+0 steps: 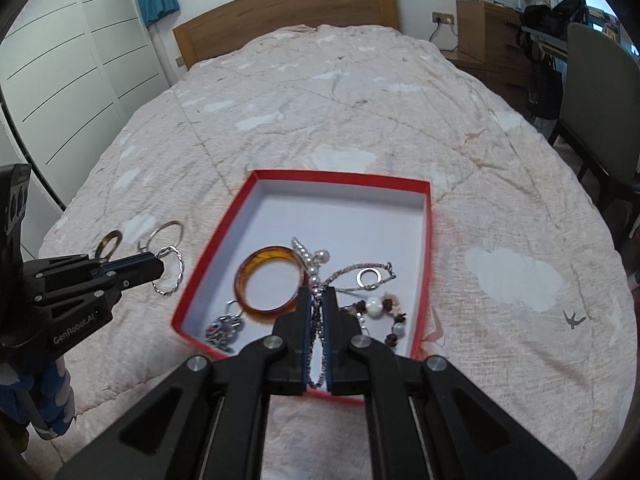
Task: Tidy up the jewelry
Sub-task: 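Carry necklace and twisted hoop over the red box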
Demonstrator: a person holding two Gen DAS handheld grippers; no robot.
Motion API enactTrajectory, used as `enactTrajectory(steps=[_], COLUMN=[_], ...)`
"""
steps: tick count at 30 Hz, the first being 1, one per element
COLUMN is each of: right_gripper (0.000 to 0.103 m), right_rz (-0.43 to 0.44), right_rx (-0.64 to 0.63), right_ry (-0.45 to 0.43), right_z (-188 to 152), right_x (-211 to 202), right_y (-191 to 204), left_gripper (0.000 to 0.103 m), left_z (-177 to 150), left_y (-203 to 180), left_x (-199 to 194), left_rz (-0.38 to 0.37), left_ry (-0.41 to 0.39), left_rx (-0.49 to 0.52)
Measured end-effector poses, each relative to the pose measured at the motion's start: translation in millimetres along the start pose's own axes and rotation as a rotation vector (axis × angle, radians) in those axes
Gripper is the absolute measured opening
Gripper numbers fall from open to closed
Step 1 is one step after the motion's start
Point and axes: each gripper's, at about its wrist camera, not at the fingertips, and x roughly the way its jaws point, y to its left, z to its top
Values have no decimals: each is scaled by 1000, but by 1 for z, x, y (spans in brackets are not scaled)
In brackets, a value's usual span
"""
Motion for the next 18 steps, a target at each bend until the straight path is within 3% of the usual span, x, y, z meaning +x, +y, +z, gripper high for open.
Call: enactTrajectory(steps=[9, 18], right_gripper=[5, 6], right_rz=[8, 1], right_rx=[31, 42], right_ry=[44, 71], right_z=[-6, -13], right_x=[36, 49], right_y=[-19, -26], left_gripper=[3, 3], left_z=[-3, -11], left_y=[-11, -12], left_x=[42, 57], left_rz=[-11, -22], left_ry=[56, 90], left_rx=[21, 15])
